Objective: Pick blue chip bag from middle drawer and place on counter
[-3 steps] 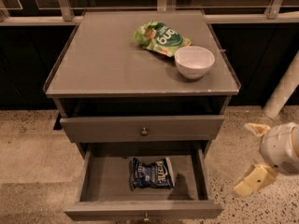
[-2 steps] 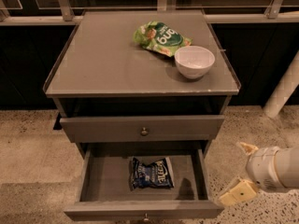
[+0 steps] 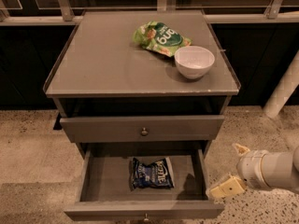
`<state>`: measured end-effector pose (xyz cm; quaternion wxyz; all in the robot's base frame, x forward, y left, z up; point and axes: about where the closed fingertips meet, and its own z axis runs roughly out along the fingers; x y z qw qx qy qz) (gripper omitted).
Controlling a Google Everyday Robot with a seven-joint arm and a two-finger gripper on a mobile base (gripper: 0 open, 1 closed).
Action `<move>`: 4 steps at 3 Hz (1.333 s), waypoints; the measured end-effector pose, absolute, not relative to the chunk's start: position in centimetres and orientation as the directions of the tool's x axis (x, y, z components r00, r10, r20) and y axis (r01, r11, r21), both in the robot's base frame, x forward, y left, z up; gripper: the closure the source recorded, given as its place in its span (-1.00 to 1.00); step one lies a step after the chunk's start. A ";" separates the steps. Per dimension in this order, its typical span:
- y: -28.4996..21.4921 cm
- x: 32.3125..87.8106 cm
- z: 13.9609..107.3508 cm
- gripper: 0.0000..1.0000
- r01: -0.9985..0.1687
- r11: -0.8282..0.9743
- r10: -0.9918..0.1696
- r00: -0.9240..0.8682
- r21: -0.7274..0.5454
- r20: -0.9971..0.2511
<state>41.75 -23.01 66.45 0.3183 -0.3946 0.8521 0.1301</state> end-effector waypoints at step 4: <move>-15.9 45.3 55.3 -1.00 -0.756 0.647 -0.490 -0.514 0.101 -0.705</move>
Offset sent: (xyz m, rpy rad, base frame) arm 0.0290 0.0678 -0.1180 0.1683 0.0726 0.0269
